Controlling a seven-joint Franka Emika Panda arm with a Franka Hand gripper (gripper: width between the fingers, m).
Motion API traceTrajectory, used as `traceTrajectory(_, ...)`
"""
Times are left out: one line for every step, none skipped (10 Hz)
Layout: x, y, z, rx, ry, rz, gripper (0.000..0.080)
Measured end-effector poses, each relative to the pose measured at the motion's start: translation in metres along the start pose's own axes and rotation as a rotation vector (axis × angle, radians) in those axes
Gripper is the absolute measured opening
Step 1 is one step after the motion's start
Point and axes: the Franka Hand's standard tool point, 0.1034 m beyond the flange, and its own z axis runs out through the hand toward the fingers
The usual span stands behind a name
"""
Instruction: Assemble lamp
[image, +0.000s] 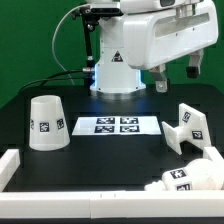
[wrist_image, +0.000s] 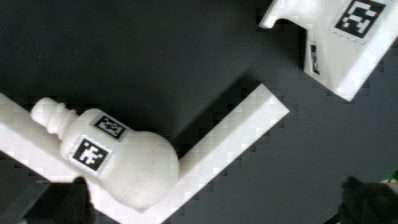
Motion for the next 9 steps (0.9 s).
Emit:
traceTrajectory(-0.0002,0.0000,0.0000,0.001,0.000,0.000,0.0700)
traceTrajectory(-0.0002,0.0000,0.0000,0.001,0.000,0.000,0.0700)
traceTrajectory(-0.0004,0.0002,0.0001,0.000,-0.001,0.000,0.0700)
traceTrajectory(-0.0005,0.0002,0.0004,0.000,-0.001,0.000,0.0700)
traceTrajectory(-0.0005,0.0003,0.0004,0.000,-0.001,0.000,0.0700)
traceTrajectory(-0.0006,0.0003,0.0004,0.000,-0.001,0.001,0.0700)
traceTrajectory(-0.0008,0.0007,0.0004,0.000,-0.001,0.003,0.0700)
traceTrajectory(0.0004,0.0032,-0.0007,-0.008,0.007,0.059,0.0700)
traceTrajectory(0.0029,0.0052,-0.0006,-0.015,0.020,0.118,0.0700)
